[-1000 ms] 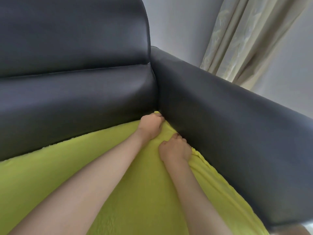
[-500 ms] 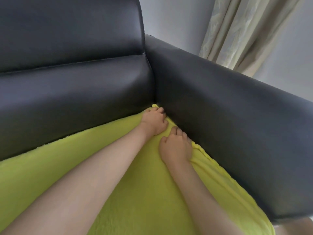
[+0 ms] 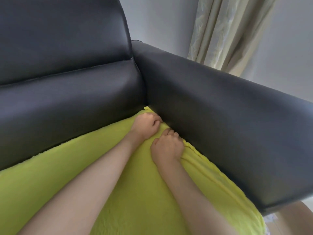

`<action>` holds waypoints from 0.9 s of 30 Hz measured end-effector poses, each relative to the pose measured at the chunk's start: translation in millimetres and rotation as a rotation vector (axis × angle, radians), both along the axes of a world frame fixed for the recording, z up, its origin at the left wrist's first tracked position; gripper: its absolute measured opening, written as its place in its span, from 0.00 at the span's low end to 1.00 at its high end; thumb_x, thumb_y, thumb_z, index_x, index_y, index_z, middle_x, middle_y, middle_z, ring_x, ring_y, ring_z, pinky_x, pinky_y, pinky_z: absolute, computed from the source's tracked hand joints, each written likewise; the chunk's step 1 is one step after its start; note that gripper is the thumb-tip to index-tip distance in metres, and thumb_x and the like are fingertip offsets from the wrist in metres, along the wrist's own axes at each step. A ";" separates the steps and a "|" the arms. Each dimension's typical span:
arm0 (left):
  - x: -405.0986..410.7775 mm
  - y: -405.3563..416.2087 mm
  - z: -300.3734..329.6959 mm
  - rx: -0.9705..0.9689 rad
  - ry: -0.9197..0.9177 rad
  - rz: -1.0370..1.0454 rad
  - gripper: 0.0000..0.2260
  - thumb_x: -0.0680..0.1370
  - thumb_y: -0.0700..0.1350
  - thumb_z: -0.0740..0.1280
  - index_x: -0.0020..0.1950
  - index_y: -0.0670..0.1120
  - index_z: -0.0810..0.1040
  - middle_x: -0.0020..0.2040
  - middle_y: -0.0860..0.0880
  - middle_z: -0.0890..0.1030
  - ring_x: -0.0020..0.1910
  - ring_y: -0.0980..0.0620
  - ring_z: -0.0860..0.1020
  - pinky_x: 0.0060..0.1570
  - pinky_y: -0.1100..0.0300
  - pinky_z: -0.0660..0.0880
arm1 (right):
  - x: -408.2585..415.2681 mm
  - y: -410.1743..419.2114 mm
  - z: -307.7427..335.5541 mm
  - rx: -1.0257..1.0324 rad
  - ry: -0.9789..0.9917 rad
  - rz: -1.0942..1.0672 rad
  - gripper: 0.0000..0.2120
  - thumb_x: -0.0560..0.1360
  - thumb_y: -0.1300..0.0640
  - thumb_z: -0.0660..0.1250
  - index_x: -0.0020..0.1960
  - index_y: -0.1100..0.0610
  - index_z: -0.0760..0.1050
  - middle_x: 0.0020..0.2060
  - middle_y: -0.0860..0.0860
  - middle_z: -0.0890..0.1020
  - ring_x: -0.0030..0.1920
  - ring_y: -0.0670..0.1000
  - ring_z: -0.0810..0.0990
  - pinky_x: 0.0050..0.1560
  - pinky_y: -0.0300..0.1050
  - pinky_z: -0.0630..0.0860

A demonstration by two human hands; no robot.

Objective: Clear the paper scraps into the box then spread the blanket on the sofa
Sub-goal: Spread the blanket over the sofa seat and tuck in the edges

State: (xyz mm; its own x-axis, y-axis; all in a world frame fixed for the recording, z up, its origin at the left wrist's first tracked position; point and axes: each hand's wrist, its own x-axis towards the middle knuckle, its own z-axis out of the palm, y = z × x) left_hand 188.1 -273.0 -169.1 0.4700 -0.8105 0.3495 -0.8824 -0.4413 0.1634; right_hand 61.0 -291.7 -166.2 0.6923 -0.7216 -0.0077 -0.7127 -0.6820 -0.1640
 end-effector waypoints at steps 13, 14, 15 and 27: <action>-11.7 -8.8 -1.4 0.361 -0.047 0.051 0.19 0.81 0.50 0.53 0.69 0.49 0.73 0.67 0.50 0.71 0.69 0.51 0.67 0.67 0.54 0.60 | -29.1 -2.2 -2.8 -0.048 -0.261 0.088 0.18 0.79 0.54 0.56 0.67 0.58 0.70 0.61 0.53 0.72 0.63 0.53 0.68 0.63 0.48 0.65; -11.0 -9.3 -0.9 0.351 -0.033 0.058 0.19 0.80 0.50 0.53 0.69 0.49 0.73 0.67 0.50 0.71 0.68 0.50 0.67 0.67 0.54 0.61 | -33.0 -0.9 -2.1 -0.064 -0.270 0.087 0.17 0.79 0.54 0.57 0.65 0.58 0.71 0.60 0.52 0.72 0.62 0.53 0.68 0.61 0.47 0.66; -10.8 -10.1 -0.9 0.344 -0.023 0.059 0.20 0.80 0.50 0.54 0.69 0.48 0.74 0.67 0.50 0.72 0.68 0.50 0.68 0.66 0.54 0.61 | -36.5 -0.3 -1.9 -0.065 -0.270 0.078 0.17 0.78 0.53 0.58 0.64 0.59 0.72 0.59 0.52 0.72 0.61 0.53 0.68 0.61 0.47 0.66; -34.2 0.8 -3.5 0.067 -0.188 -0.009 0.20 0.71 0.45 0.52 0.45 0.45 0.84 0.43 0.49 0.83 0.44 0.47 0.80 0.42 0.57 0.76 | -22.7 -4.3 5.1 -0.001 0.112 0.035 0.29 0.81 0.49 0.51 0.74 0.67 0.56 0.70 0.60 0.68 0.68 0.57 0.68 0.67 0.50 0.64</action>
